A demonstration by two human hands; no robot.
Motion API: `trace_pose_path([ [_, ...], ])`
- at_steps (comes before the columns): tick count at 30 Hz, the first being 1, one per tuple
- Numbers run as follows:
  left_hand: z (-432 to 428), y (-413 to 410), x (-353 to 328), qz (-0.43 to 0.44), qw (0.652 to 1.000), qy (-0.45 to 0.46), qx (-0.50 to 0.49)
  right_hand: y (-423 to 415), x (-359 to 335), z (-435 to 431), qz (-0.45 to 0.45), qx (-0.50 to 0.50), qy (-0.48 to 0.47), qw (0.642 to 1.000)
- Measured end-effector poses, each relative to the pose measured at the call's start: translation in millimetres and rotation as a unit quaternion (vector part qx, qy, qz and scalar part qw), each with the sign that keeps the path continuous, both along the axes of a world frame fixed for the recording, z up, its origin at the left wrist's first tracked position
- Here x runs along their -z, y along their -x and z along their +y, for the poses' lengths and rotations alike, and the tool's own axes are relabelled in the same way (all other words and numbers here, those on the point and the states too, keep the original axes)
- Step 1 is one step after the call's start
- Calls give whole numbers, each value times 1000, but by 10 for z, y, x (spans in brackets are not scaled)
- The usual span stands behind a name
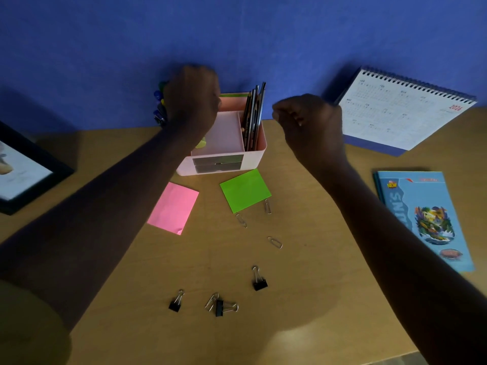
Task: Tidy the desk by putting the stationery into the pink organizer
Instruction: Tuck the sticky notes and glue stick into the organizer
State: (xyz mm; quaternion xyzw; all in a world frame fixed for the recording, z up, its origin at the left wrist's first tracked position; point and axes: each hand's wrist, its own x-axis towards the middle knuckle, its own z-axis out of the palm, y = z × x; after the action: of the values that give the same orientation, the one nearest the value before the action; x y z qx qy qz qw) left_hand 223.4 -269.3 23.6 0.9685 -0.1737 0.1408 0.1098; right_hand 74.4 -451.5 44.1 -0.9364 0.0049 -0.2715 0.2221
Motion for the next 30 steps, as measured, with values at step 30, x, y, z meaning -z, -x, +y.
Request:
trace_pose_path([
  [30,602,1824,804,231,971,62,6,1027,962,633,241,67,-20,968],
])
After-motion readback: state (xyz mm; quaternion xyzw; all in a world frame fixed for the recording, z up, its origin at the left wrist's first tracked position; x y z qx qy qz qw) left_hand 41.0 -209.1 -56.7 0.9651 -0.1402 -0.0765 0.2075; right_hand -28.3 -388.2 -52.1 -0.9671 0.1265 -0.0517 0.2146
